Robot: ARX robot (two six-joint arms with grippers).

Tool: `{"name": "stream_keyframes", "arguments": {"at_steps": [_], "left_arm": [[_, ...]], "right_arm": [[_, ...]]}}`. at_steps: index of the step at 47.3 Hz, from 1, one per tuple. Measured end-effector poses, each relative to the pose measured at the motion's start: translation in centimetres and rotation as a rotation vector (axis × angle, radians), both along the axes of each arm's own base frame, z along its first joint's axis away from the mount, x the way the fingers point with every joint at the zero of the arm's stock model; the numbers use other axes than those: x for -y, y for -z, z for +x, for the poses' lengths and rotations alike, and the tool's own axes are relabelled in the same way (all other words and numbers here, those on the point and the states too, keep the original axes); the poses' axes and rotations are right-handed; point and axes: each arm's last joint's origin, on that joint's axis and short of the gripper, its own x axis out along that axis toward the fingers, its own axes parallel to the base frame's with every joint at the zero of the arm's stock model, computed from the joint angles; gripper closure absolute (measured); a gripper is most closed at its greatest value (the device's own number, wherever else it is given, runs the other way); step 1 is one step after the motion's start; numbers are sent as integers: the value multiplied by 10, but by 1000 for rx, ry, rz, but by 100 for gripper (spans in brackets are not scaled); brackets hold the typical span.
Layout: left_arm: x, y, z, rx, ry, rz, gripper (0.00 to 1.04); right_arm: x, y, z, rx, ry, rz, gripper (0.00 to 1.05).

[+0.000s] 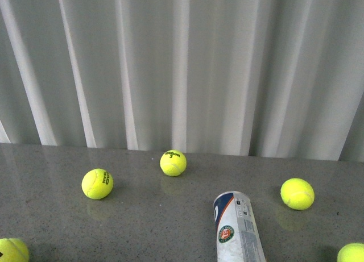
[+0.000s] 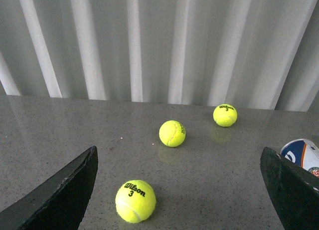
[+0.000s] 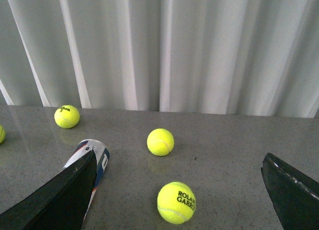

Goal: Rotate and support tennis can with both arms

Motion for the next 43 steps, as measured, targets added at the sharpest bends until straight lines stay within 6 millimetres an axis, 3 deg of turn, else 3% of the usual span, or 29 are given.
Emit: {"name": "stream_keyframes", "arguments": {"at_steps": [43], "left_arm": [[0,0,0,0,0,0,7]], "right_arm": [[0,0,0,0,0,0,7]]}}
